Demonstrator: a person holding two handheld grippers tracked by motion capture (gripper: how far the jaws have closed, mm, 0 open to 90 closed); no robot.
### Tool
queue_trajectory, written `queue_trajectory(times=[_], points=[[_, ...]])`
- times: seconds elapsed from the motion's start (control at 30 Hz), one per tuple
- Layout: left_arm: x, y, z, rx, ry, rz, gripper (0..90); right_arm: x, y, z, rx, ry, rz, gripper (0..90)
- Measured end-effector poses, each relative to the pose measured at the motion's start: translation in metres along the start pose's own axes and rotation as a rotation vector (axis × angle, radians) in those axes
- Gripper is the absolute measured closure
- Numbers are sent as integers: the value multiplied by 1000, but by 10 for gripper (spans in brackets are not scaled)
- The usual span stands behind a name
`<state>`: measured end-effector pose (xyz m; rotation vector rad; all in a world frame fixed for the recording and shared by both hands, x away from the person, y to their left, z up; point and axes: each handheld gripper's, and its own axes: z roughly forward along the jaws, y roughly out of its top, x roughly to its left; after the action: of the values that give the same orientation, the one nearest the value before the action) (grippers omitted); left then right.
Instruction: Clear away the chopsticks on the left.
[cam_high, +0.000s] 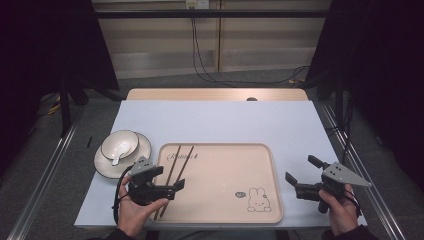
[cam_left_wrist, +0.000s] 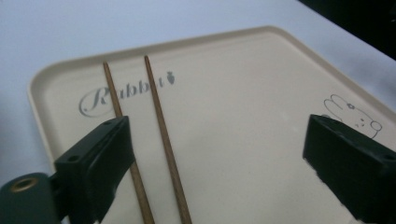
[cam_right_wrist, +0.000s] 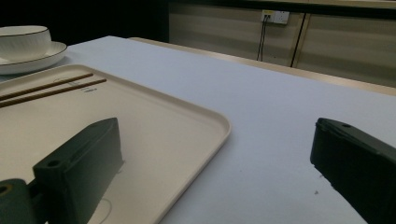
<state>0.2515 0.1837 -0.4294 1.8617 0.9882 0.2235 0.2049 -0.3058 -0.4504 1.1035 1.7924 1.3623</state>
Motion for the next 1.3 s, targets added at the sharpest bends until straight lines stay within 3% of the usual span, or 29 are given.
queue_trajectory(times=[0.1, 0.23, 0.3, 0.53, 0.77, 1.0, 1.1, 1.17, 1.23, 1.3], points=[[7, 1, -10, -44, -14, 21, 26, 0, 0, 0, 0, 1, 0, 18], [18, -2, -23, -85, 22, 53, 26, 0, 0, 0, 0, 0, 1, 18], [24, -5, -30, -98, 43, 60, 26, 0, 0, 0, -2, -5, 0, 17], [36, -14, -54, -156, 29, 61, 26, 0, 0, 0, -11, -9, 3, 17], [51, -28, -80, -218, 90, 101, 26, 0, -1, -1, -19, 1, 0, 15], [63, -43, -104, -281, 129, 16, 26, 1, -1, -2, -26, 1, 1, 14], [66, -50, -108, -293, 166, 12, 22, 0, -2, -3, -26, -9, 0, 14], [68, -51, -107, -284, 146, 4, 22, 0, -2, -4, -30, -1, 2, 15], [68, -51, -107, -268, 143, 28, 22, 0, -2, -4, -30, -3, -4, 14], [69, -51, -106, -274, 152, 19, 22, 0, -2, -4, -28, -1, -5, 15]])
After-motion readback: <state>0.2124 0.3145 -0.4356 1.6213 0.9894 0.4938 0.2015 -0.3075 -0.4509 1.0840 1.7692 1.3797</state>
